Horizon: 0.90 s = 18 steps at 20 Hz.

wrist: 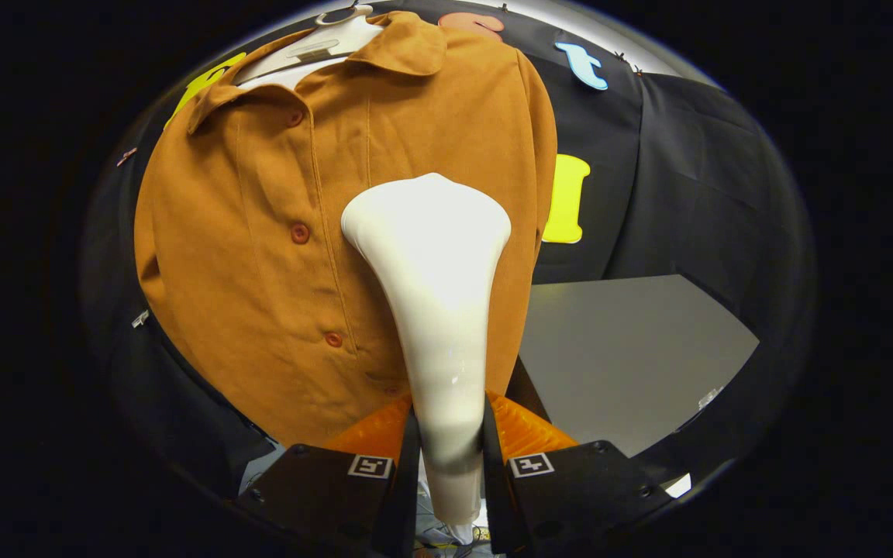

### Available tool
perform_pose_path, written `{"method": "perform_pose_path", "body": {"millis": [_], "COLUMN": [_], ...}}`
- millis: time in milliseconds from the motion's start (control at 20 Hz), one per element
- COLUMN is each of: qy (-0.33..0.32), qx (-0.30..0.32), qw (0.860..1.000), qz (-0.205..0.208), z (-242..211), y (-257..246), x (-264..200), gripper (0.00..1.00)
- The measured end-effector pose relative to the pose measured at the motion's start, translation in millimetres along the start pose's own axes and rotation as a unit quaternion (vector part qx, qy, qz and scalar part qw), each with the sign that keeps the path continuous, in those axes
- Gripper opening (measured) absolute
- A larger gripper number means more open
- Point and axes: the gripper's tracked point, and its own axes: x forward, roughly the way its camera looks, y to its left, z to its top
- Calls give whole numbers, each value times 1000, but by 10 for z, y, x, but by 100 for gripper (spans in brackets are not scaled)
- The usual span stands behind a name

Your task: Iron the clothes twice with a garment steamer, once on the left side and once on the right side.

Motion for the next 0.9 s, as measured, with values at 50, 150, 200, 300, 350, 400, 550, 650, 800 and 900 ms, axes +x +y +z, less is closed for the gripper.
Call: {"method": "perform_pose_path", "body": {"millis": [50,150,200,300,350,400,550,650,800,900], "qy": [7,22,29,44,50,57,72,76,53,24], "qx": [-1,-1,0,-2,-3,-5,-4,1,3,3], "qw": [1000,1000,1000,999,999,998,997,997,999,1000], "qz": [-1,-1,-1,-1,0,1,1,2,-4,-5], "z": [-68,-195,-256,-379,-432,-484,-611,-653,-487,-266], "y": [4,-14,-16,-26,-28,-24,-50,-68,-94,-80], "x": [20,48,54,92,103,94,62,2,-187,-345], "gripper": [40,40,40,40,40,40,40,40,40,40]}}
